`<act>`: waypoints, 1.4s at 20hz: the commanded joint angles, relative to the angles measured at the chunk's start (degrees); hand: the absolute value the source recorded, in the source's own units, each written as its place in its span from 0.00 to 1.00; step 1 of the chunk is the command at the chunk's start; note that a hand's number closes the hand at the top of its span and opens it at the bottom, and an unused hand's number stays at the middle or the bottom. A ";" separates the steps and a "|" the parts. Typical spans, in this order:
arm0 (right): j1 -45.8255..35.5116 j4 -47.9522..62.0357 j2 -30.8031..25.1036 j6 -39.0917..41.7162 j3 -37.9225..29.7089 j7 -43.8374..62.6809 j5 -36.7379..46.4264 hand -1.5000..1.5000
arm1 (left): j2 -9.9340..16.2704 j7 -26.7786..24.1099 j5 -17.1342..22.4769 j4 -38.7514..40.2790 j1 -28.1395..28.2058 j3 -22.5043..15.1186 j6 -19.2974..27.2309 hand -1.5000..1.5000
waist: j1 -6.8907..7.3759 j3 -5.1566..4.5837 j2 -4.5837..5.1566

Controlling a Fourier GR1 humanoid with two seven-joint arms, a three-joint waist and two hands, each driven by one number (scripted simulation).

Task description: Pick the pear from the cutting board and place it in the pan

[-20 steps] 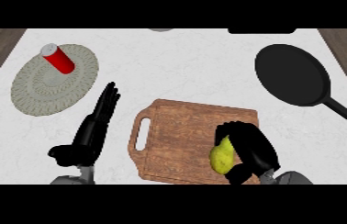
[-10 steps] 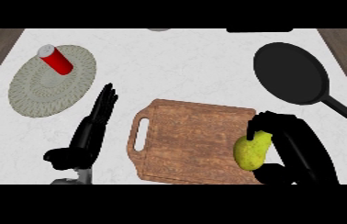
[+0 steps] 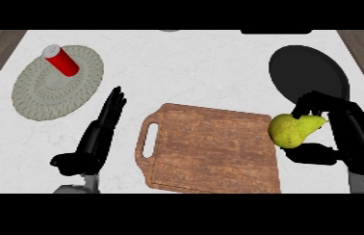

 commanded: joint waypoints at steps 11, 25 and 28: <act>-18.49 44.12 2.97 -15.51 -14.93 -24.99 4.58 1.00 | 0.09 0.85 0.01 0.15 -2.44 1.20 -1.21 0.50 | 1.58 0.08 0.47; -40.78 86.43 -1.46 -19.52 -29.08 -49.10 -3.10 1.00 | -0.34 -0.06 -0.26 -0.92 0.07 -1.03 -3.38 0.50 | 4.01 0.24 1.31; -40.06 91.23 -3.64 -9.14 -20.22 -36.37 4.85 0.00 | -1.56 -0.02 -1.01 0.59 -2.81 -1.51 -2.54 0.50 | 5.76 0.07 2.08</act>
